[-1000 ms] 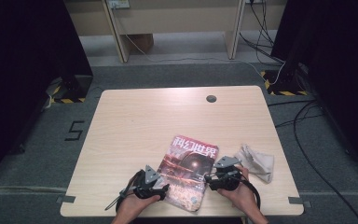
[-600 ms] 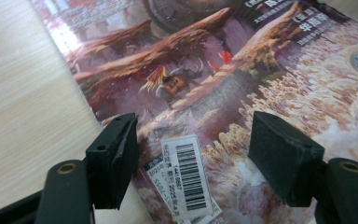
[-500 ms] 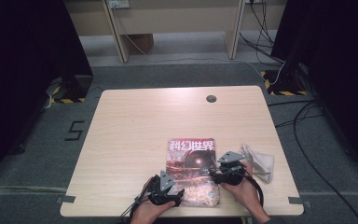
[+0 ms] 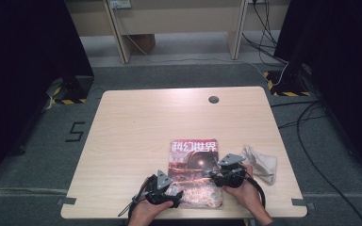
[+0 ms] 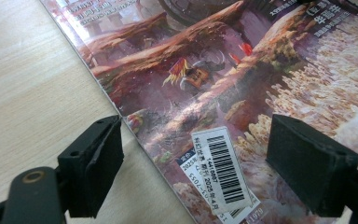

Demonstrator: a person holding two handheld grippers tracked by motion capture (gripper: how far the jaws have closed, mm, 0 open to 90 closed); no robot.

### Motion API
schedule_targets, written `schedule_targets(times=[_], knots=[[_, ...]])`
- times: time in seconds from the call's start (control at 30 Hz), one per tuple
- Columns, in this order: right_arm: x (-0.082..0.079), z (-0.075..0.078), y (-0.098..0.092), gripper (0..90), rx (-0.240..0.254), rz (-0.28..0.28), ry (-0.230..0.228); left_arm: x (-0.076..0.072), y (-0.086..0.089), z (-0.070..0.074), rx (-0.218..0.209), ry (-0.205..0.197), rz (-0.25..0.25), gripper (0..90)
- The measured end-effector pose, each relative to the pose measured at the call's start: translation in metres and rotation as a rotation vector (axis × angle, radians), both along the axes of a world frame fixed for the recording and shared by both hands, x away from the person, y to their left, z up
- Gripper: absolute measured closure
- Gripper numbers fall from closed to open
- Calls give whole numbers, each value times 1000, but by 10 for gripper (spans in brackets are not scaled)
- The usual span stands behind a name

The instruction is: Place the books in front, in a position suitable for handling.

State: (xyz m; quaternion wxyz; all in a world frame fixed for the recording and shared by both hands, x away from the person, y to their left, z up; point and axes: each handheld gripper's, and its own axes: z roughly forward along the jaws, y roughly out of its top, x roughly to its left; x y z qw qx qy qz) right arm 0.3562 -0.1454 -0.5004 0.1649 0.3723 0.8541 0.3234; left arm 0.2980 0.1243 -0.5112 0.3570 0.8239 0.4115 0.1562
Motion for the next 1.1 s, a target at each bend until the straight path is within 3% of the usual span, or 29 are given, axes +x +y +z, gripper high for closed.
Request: schedule_targets(times=[0.27, 0.37, 0.47, 0.53, 0.6, 0.73, 0.9, 1.1], knots=[[5, 1, -11, 408, -3, -42, 4, 7, -12, 0, 0, -11, -12, 184], [6, 1, -11, 409, -15, -27, -15, 7, -11, 0, -4, -11, -15, 183], [6, 4, -12, 386, -28, -18, -23, 6, -10, 0, -13, -38, -17, 207], [5, 11, -18, 373, 14, -41, -41, 6, -7, 0, -44, -43, -21, 187], [5, 17, -26, 369, 30, -68, -53, 4, -3, 2, -43, -52, -22, 182], [6, 25, -45, 357, 28, -111, -78, 0, 5, 4, -52, -49, -28, 177], [9, 30, -68, 315, 53, -164, -73, -4, 18, 6, -43, -52, -32, 170], [11, 32, -85, 277, 38, -195, -76, -10, 37, 5, -37, -41, -20, 162]])
